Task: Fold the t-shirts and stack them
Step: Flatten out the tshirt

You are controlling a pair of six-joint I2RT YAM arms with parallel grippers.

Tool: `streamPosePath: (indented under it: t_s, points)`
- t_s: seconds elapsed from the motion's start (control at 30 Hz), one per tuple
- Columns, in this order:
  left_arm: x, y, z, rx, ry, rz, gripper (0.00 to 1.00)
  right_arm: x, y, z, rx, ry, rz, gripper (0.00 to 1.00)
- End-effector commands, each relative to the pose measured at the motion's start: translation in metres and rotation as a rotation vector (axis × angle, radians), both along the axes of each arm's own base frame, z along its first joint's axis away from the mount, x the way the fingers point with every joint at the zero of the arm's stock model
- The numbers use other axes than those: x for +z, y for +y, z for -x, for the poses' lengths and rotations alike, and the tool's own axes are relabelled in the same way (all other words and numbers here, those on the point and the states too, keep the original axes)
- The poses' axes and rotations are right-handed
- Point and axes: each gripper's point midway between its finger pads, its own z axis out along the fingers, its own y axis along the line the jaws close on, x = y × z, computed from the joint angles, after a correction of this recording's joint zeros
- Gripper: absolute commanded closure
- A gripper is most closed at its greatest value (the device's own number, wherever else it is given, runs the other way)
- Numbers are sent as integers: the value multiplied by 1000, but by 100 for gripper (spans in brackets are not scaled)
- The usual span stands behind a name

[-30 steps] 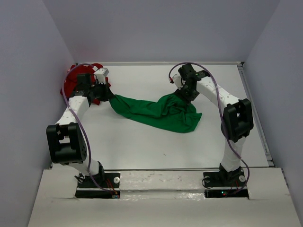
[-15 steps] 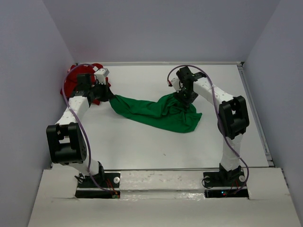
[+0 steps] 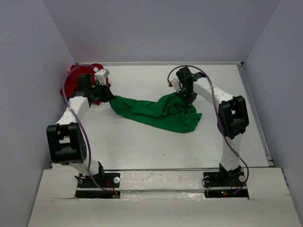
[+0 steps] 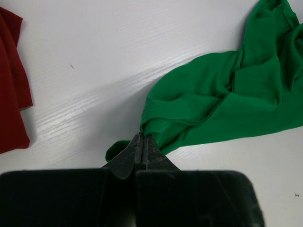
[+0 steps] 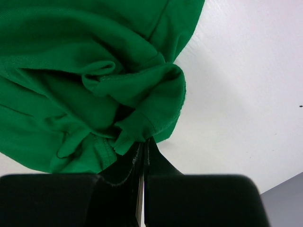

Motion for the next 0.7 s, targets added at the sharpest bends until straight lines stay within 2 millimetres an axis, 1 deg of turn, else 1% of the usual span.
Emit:
streamPosePath:
  t_s: [0.0,0.1,0.2,0.23,0.27,0.33,0.4,0.43,0.5,0.53,0.6,0.63,0.67]
  points:
    - [18,1,-2,1,-75,-34,100,18,-5,-5,-19,-47,13,100]
    - [21,1,-2,4,-86,-51,100,25,-14,-11,-39,-96,56,100]
    - [25,2,-3,14,-100,-70,99,39,-19,-22,-65,-174,75,100]
    - [26,1,-3,15,-103,-72,97,45,-22,-25,-79,-205,85,100]
    - [28,1,-3,15,-106,-77,93,55,-23,-29,-91,-241,83,100]
    - [28,2,-3,17,-108,-80,89,68,-29,-33,-119,-288,102,100]
    - [30,2,-4,19,-111,-80,71,83,-35,-38,-142,-344,124,100]
    - [30,2,-4,18,-111,-81,64,83,-35,-37,-142,-343,125,100]
    - [29,0,-3,7,-109,-76,44,86,-35,-36,-143,-349,119,100]
    - [30,-1,-3,0,-110,-72,36,86,-35,-35,-141,-346,115,100]
    - [30,-6,-1,-23,-108,-59,21,83,-36,-32,-140,-336,116,100]
    - [28,-7,0,-37,-100,-53,17,81,-36,-31,-139,-331,119,100]
    - [27,-14,3,-88,-102,-37,17,78,-37,-30,-139,-325,124,100]
